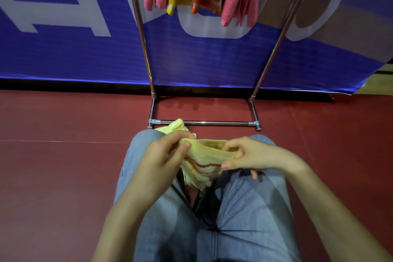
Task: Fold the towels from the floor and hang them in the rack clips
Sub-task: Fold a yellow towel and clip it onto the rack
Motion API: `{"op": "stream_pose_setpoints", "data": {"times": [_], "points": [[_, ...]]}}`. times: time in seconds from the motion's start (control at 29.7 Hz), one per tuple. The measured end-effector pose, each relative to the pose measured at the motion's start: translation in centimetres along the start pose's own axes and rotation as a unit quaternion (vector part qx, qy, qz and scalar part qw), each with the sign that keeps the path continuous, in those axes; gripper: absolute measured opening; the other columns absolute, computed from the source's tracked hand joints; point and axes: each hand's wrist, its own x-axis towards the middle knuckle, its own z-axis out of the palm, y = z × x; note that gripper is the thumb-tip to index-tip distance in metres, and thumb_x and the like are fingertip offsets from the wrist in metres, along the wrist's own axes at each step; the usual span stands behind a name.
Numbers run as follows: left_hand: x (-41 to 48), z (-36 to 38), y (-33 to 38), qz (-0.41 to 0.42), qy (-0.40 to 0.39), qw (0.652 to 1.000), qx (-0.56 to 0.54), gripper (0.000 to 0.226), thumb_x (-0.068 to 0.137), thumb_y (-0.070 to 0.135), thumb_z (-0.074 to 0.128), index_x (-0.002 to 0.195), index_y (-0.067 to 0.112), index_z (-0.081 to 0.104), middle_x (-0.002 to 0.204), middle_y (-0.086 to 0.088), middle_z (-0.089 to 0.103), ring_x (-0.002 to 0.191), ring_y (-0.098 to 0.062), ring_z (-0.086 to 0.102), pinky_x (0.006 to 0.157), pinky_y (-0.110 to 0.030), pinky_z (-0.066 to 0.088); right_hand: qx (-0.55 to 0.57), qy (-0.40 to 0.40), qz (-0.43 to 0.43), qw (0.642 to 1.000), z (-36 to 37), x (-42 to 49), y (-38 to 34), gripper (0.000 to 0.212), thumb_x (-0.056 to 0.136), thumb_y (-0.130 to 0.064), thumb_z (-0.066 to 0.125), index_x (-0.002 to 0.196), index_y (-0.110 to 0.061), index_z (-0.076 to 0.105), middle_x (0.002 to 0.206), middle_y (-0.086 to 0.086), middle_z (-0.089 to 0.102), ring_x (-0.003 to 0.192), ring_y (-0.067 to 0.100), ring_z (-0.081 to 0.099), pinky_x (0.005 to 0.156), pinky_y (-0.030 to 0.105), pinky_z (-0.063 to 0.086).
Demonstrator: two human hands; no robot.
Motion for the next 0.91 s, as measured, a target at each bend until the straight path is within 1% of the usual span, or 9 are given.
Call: {"op": "stream_pose_setpoints", "data": {"times": [0.1, 0.17, 0.27, 0.34, 0.4, 0.47, 0.64, 0.74, 0.91], "points": [[0.5, -0.9, 0.4, 0.031, 0.006, 0.999, 0.027, 0.016, 0.079, 0.022, 0.047, 0.077, 0.033, 0.058, 0.073, 0.022, 0.064, 0.067, 0.003, 0.056, 0.064, -0.011, 0.043, -0.028, 0.016, 0.031, 0.999, -0.8, -0.2, 1.0, 0.017, 0.083, -0.027, 0.064, 0.094, -0.026, 0.051, 0.032, -0.01, 0.045, 0.028, 0.004, 0.045, 0.033, 0.014, 0.035], [0.9, -1.3, 0.4, 0.042, 0.001, 0.998, 0.056, 0.014, 0.08, 0.025, 0.047, 0.076, 0.034, 0.058, 0.079, 0.011, 0.065, 0.069, 0.0, 0.057, 0.066, -0.014, 0.043, -0.029, 0.061, 0.017, 0.998, -1.1, -0.1, 1.8, 0.015, 0.082, -0.027, 0.064, 0.085, -0.013, 0.059, 0.037, -0.008, 0.046, 0.031, 0.005, 0.046, 0.035, 0.017, 0.037], [1.8, -2.1, 0.1, 0.039, 0.022, 0.993, 0.11, 0.015, 0.074, 0.045, 0.044, 0.076, 0.04, 0.058, 0.073, 0.003, 0.067, 0.072, -0.009, 0.061, 0.071, -0.027, 0.048, -0.066, 0.224, -0.051, 0.971, -2.4, 0.1, 2.6, 0.023, 0.075, -0.037, 0.067, 0.068, -0.016, 0.061, 0.057, -0.009, 0.052, 0.054, 0.007, 0.052, 0.058, 0.032, 0.045], [3.0, -2.8, 0.5, 0.056, 0.028, 0.99, 0.125, 0.011, 0.075, 0.042, 0.046, 0.075, 0.04, 0.057, 0.071, 0.001, 0.067, 0.072, -0.014, 0.063, 0.072, -0.031, 0.048, -0.03, 0.319, -0.124, 0.939, -4.0, -0.3, 1.6, 0.014, 0.073, -0.03, 0.066, 0.067, -0.018, 0.063, 0.072, -0.005, 0.053, 0.068, 0.003, 0.052, 0.069, 0.021, 0.044], [3.7, -3.1, 0.9, 0.068, 0.022, 0.988, 0.135, 0.01, 0.077, 0.034, 0.049, 0.073, 0.038, 0.056, 0.075, 0.004, 0.066, 0.071, -0.01, 0.063, 0.071, -0.026, 0.047, 0.043, 0.36, -0.175, 0.915, -4.9, -1.1, -0.3, 0.007, 0.074, -0.018, 0.065, 0.07, -0.021, 0.06, 0.076, 0.0, 0.057, 0.071, -0.002, 0.054, 0.068, 0.012, 0.043], [4.6, -3.5, 1.9, 0.078, 0.037, 0.988, 0.127, 0.012, 0.078, 0.028, 0.049, 0.074, 0.038, 0.056, 0.067, 0.003, 0.066, 0.068, -0.003, 0.062, 0.067, -0.018, 0.046, 0.059, 0.392, -0.218, 0.892, -6.0, -2.0, -2.3, 0.011, 0.076, -0.013, 0.062, 0.07, -0.021, 0.057, 0.07, 0.0, 0.058, 0.067, -0.002, 0.052, 0.065, 0.01, 0.041], [7.4, -4.7, 6.0, 0.14, 0.097, 0.981, 0.09, 0.012, 0.08, 0.027, 0.052, 0.077, 0.038, 0.057, 0.07, 0.002, 0.067, 0.07, -0.006, 0.062, 0.066, -0.016, 0.048, 0.059, 0.49, -0.295, 0.818, -9.7, -3.6, -6.9, 0.027, 0.077, -0.001, 0.062, 0.069, -0.026, 0.056, 0.058, -0.022, 0.061, 0.058, -0.009, 0.054, 0.06, 0.006, 0.042], [8.3, -5.5, 8.1, 0.176, 0.115, 0.974, 0.079, 0.023, 0.085, 0.018, 0.06, 0.078, 0.04, 0.058, 0.075, 0.022, 0.068, 0.069, 0.002, 0.063, 0.065, -0.011, 0.049, 0.045, 0.519, -0.318, 0.792, -11.3, -4.2, -9.1, 0.024, 0.077, -0.007, 0.057, 0.071, -0.03, 0.054, 0.059, -0.025, 0.059, 0.06, -0.01, 0.053, 0.061, 0.006, 0.042], [10.3, -6.4, 10.3, 0.18, 0.128, 0.974, 0.042, 0.023, 0.084, 0.012, 0.06, 0.078, 0.034, 0.062, 0.061, 0.025, 0.067, 0.06, 0.005, 0.063, 0.057, -0.007, 0.048, 0.097, 0.525, -0.333, 0.777, -13.0, -4.5, -10.6, 0.023, 0.083, -0.008, 0.061, 0.078, -0.027, 0.051, 0.055, -0.015, 0.061, 0.055, -0.002, 0.053, 0.055, 0.01, 0.043]]}}
